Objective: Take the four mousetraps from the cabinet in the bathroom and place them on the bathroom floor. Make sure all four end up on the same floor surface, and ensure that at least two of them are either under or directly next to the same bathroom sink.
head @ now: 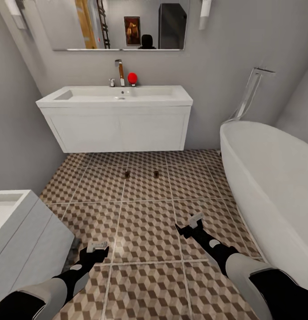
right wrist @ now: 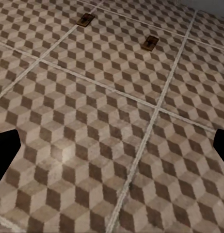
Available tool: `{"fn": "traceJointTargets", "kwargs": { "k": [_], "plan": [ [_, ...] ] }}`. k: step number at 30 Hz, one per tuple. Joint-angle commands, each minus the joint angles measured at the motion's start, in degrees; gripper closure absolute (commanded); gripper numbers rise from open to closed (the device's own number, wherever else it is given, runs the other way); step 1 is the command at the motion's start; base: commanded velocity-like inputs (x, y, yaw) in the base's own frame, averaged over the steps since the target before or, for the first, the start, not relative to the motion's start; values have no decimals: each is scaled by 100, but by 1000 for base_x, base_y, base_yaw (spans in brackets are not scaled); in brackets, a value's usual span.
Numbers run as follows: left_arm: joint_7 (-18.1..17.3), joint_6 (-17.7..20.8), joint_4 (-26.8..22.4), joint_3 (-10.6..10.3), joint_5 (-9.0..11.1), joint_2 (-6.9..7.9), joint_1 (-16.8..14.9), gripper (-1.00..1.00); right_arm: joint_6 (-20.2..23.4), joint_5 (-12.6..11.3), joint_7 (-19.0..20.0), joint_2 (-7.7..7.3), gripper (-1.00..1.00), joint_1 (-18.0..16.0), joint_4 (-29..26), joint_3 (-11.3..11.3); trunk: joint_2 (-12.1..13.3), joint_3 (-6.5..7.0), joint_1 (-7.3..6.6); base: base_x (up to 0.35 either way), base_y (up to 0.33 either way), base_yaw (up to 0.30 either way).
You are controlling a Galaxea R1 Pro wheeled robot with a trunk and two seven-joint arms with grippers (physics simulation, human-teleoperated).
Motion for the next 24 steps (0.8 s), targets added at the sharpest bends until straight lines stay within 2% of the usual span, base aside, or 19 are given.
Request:
{"fn": "traceJointTargets", "kwargs": {
  "k": [1,24],
  "plan": [
    [-14,-27,15,-48,55,-2,-6,-100,-18,59,-2,1,-100,-4,6,-33,40,14,-23,0,0,0],
    [-25,-27,81,-48,55,-40,-6,-100,-9,67,-10,13,-100,66,6,-33,962,427,-528,0,0,0]
  ]
}}
